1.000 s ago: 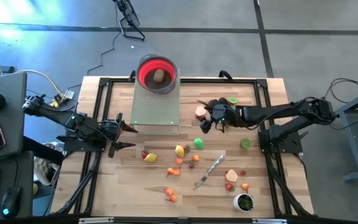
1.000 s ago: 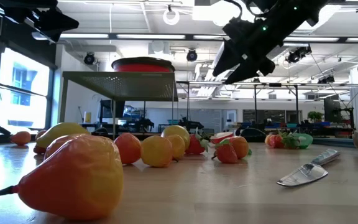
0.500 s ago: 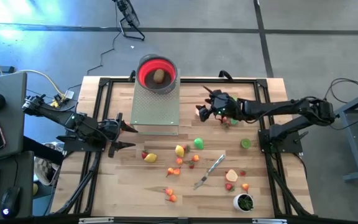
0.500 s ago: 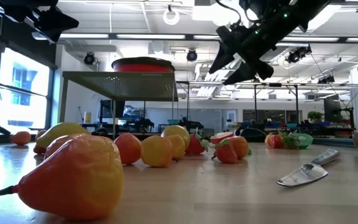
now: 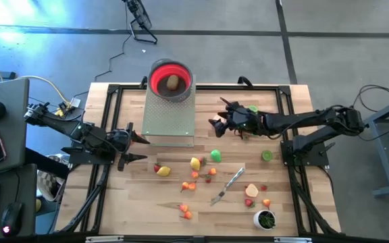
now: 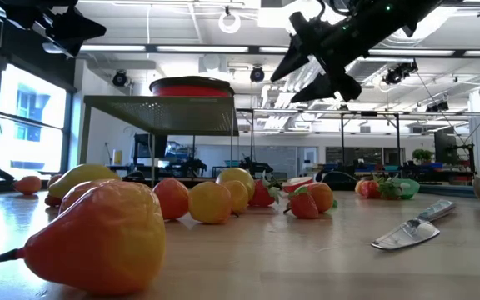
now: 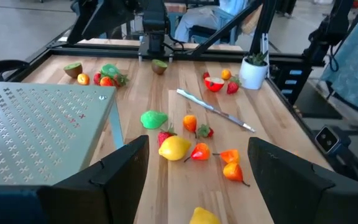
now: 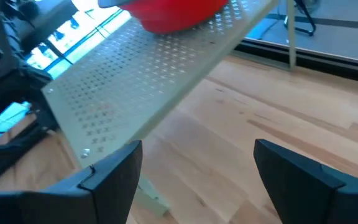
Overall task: Pick & Place Fruit
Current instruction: Put the half apple into the red strainer on the shelf
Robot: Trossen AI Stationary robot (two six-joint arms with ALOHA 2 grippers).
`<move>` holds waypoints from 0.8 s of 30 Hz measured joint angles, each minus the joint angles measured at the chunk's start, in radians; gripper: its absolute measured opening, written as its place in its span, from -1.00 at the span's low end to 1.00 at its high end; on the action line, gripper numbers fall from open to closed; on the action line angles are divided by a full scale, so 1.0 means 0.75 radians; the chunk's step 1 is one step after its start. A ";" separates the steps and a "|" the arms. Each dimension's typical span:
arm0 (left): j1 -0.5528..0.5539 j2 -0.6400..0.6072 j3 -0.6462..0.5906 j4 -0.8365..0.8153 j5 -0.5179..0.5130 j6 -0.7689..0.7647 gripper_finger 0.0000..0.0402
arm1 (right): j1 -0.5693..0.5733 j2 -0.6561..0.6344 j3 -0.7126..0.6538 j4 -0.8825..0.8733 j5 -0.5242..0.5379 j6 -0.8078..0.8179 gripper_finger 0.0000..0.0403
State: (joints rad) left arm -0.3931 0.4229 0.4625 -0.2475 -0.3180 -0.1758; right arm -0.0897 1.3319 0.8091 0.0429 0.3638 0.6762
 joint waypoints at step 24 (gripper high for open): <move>0.000 0.000 0.000 0.015 0.000 -0.027 0.33 | -0.139 0.260 0.244 -0.339 -0.006 -0.451 0.50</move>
State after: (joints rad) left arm -0.3931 0.4232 0.4625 -0.2364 -0.3182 -0.1963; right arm -0.1940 1.5267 0.9920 -0.2116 0.3590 0.3377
